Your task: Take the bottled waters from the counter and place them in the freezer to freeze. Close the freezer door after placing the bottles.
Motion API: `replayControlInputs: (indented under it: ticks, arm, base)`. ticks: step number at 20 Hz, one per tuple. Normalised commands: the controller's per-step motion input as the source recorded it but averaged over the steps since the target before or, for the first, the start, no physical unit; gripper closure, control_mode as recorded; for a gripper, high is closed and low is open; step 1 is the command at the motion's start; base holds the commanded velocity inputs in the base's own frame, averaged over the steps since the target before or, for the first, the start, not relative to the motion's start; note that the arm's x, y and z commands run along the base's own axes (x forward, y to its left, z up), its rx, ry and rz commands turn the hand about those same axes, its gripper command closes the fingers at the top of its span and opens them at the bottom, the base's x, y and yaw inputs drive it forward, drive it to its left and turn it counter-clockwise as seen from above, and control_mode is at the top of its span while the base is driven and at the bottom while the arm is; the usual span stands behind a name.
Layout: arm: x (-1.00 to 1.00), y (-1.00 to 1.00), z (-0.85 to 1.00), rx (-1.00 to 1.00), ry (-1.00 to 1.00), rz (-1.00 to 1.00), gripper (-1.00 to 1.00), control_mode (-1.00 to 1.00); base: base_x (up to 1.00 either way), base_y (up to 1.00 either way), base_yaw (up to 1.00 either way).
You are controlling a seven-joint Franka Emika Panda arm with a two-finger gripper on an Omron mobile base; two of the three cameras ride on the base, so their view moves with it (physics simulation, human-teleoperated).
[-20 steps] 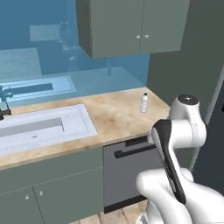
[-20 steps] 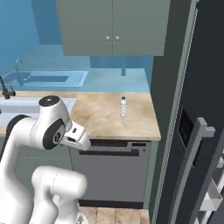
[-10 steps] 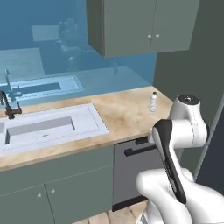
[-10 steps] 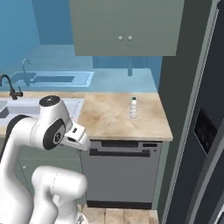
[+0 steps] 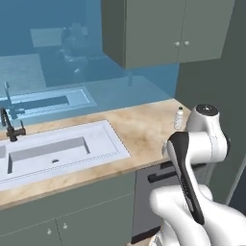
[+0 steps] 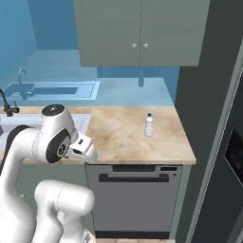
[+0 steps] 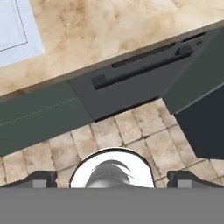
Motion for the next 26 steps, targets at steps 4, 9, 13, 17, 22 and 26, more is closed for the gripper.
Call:
replayControlInputs:
  ticks: [4, 9, 13, 17, 22, 26]
  arm:
    - [0.00, 0.00, 0.00, 0.00, 0.00, 0.00, -1.00, 1.00]
    - [0.00, 0.00, 0.00, 0.00, 0.00, 0.00, -1.00, 1.00]
    - [0.00, 0.00, 0.00, 0.00, 0.00, 0.00, -1.00, 1.00]
    - [0.00, 0.00, 0.00, 0.00, 0.00, 0.00, -1.00, 1.00]
    - [0.00, 0.00, 0.00, 0.00, 0.00, 0.00, -1.00, -1.00]
    - [0.37, -0.15, 0.00, 0.00, -0.01, 0.07, -1.00, -1.00]
  base:
    - [0.49, 0.27, -0.07]
    - [0.35, 0.25, -0.04]
    - [0.43, 0.06, -0.01]
    - [0.24, 0.00, 0.00]
    - [0.00, 0.00, 0.00]
    - [0.00, 0.00, 0.00]
